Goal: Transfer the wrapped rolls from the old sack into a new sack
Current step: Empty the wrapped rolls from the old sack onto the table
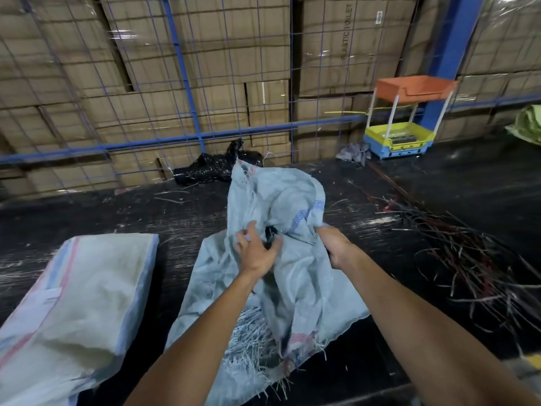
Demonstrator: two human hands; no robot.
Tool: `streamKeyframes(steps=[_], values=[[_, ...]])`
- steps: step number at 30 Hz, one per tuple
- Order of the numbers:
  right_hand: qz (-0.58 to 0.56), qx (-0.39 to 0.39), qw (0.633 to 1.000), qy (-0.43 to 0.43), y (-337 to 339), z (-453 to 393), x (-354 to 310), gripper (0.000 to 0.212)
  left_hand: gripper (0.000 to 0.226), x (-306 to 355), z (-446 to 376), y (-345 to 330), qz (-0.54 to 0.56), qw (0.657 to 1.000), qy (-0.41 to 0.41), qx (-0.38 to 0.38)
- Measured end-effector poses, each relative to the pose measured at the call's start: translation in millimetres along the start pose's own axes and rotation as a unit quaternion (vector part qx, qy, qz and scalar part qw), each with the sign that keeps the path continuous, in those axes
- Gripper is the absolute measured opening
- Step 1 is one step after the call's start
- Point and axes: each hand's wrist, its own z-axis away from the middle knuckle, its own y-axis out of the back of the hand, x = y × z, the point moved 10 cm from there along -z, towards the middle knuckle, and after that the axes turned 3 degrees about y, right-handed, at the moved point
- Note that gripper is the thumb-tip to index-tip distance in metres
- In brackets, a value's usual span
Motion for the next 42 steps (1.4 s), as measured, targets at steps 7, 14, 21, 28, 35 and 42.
streamKeyframes(steps=[7,14,21,28,35,42], values=[[0.115,-0.054,0.992,-0.016,29,-22,-8,0.026,0.084,-66,-51,-23,0.172,0.954,0.244,0.038],[0.369,0.347,0.829,0.239,108,-42,-91,0.047,0.033,-52,-48,-25,0.387,0.872,0.291,-0.07],[0.47,-0.177,0.824,0.264,-54,-84,-56,0.101,0.046,20,-22,-21,0.527,0.813,0.214,-0.127],[0.703,-0.028,0.671,0.235,-21,-122,-10,0.083,0.057,-37,-20,62,0.552,0.812,0.185,-0.028],[0.727,-0.03,0.644,0.237,-31,-129,-16,0.076,0.066,-173,-49,163,0.145,0.898,0.36,0.207],[0.659,0.02,0.736,0.151,-43,-131,-17,0.079,0.079,8,-73,59,-0.436,0.886,-0.076,0.142]])
